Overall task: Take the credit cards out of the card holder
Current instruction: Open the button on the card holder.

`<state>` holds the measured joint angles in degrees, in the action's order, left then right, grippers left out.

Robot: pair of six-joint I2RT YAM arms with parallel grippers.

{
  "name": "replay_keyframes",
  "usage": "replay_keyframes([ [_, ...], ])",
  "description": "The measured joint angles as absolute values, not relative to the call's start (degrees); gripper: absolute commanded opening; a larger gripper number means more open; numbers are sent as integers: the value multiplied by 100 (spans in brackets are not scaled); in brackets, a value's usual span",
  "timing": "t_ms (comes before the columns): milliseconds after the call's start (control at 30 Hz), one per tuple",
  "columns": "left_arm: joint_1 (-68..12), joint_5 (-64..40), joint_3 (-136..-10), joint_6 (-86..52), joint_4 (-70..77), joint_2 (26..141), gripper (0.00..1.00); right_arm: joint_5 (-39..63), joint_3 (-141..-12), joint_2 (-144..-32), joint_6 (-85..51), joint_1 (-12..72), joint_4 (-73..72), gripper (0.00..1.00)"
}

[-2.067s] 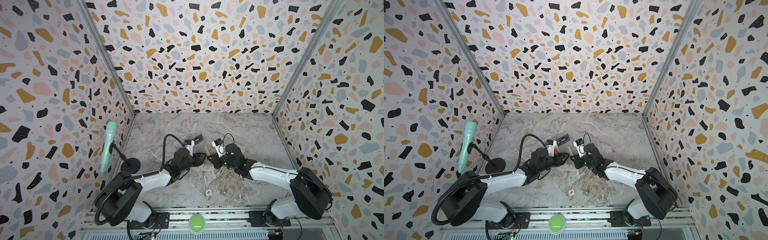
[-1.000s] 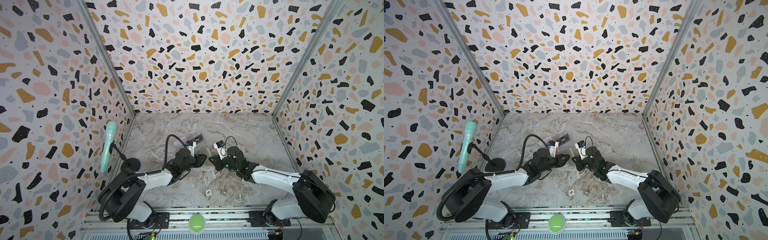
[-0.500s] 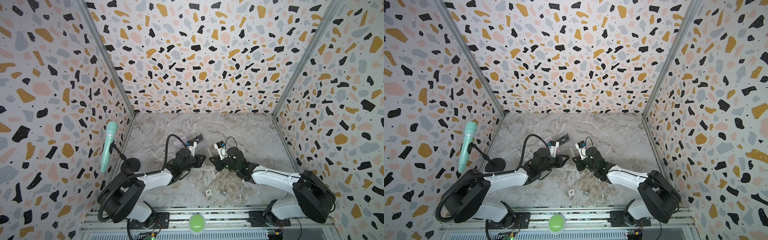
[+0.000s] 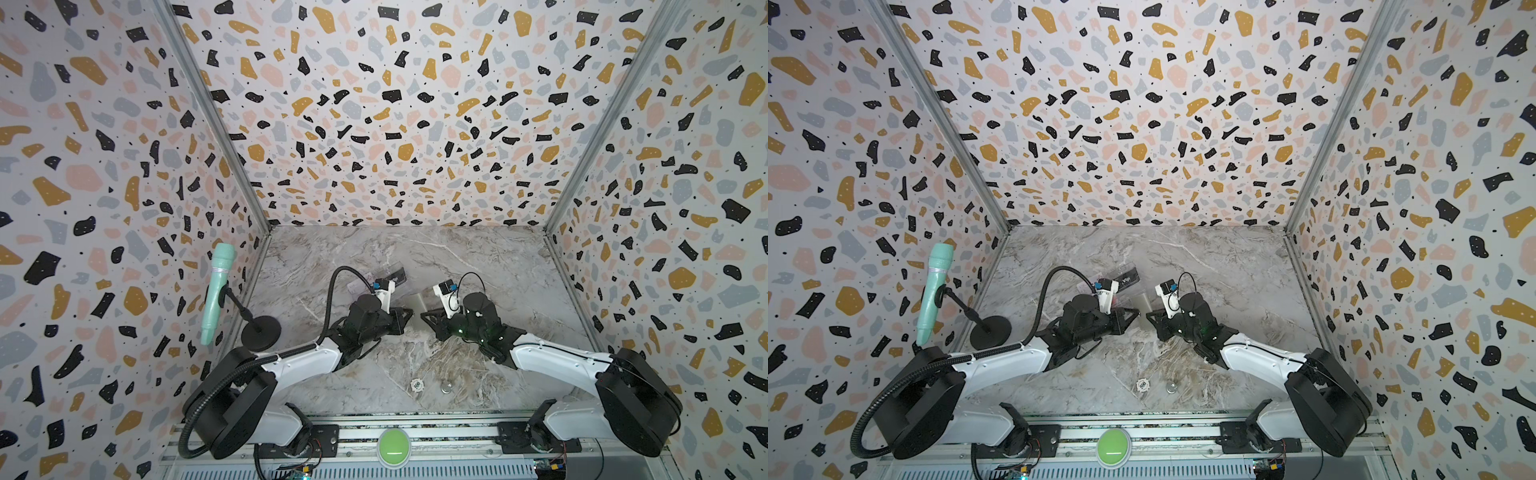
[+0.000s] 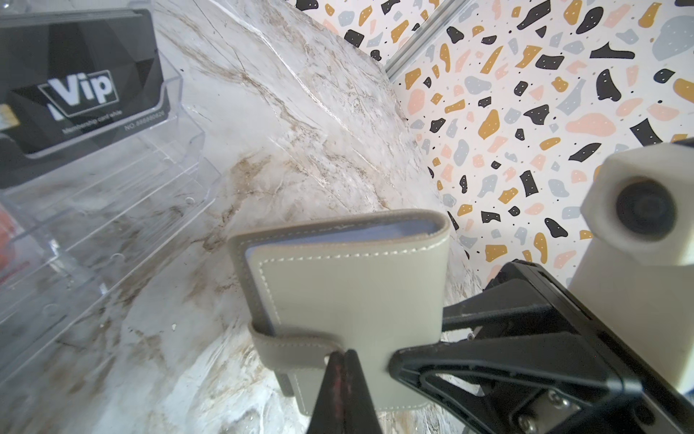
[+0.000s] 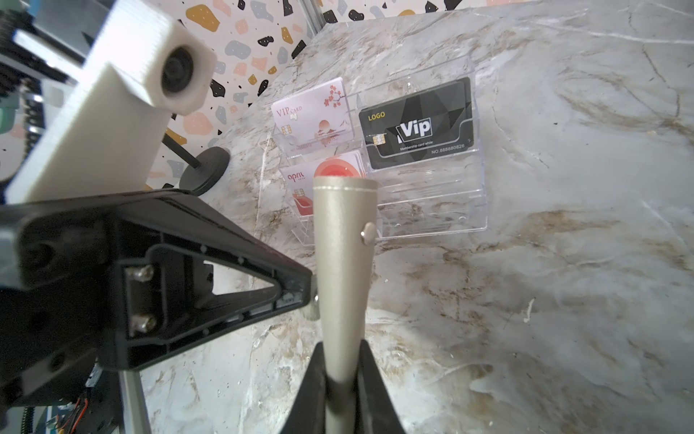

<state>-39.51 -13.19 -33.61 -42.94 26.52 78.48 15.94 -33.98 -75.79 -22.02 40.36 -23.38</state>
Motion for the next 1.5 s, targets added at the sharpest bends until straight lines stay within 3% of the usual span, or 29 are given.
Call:
replay_keyframes([
  [933,-3938,-1448,-3363,-3970,2040,7275,0,2676,-3046,-7277,-2370,3288,-2788,0],
  [1500,-3787,-1804,-3323,-3352,998,6689,0,4449,-3072,-8200,-2565,2858,-3216,4],
])
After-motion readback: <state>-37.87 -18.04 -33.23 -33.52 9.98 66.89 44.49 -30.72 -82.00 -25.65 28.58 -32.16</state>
